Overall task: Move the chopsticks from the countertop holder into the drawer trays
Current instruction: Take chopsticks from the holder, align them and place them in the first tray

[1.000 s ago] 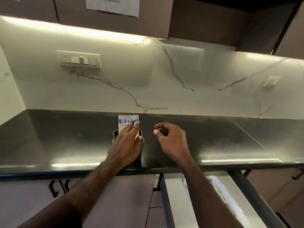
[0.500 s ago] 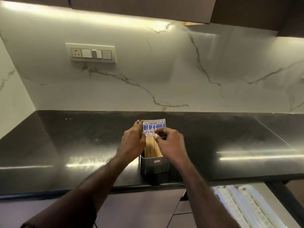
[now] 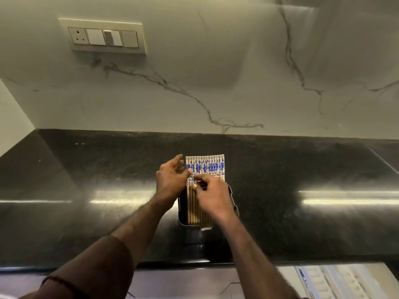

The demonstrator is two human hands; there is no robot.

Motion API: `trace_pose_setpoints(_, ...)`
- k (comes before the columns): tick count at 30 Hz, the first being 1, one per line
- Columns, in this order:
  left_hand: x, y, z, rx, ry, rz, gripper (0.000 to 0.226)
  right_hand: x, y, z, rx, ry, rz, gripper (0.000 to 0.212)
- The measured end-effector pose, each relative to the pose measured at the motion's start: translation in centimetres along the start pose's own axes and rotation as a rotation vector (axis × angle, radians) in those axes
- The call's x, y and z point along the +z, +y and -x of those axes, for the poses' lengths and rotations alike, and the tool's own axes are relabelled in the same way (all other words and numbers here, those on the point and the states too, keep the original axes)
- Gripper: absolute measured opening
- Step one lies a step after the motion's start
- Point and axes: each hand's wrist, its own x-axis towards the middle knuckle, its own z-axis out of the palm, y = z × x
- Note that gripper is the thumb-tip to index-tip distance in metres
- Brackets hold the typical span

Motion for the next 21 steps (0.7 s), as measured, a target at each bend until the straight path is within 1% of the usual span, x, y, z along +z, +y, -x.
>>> trace_pose_setpoints(3, 0.5, -0.4, -0.3, -0.039, 0.000, 0.129, 0.059, 0.4, 0.5, -0.5, 0.007, -0.020, -0.004, 0.035)
trace_pose_setpoints(5, 0.6, -0.6, -0.4, -0.037, -0.019, 0.196, 0.050, 0.7, 0.7, -0.7, 0.004, -0.023, -0.010, 0.035)
trace_pose_setpoints(8, 0.5, -1.0, -0.3, -0.022, -0.038, 0.203, 0.035, 0.9, 0.8, -0.8, 0.000, -0.031, -0.020, 0.035)
trace_pose_setpoints(10, 0.3, -1.0, -0.1, -0.015, -0.024, 0.212, 0.030, 1.0, 0.9, -0.7, 0.003, -0.043, -0.023, 0.034)
trace_pose_setpoints(14, -0.6, -0.3, 0.4, 0.037, -0.009, 0.230, 0.029, 0.8, 0.3, -0.2, -0.004, -0.064, -0.053, 0.031)
trace_pose_setpoints(17, -1.8, 1.4, 1.2, 0.103, -0.016, 0.250, 0.032, 0.1, -0.5, 0.4, -0.025, -0.069, -0.068, 0.027)
trace_pose_setpoints(21, -4.2, 5.4, 2.7, 0.225, -0.108, 0.280, 0.033, -1.0, -2.4, 2.1, -0.044, -0.080, -0.121, 0.028)
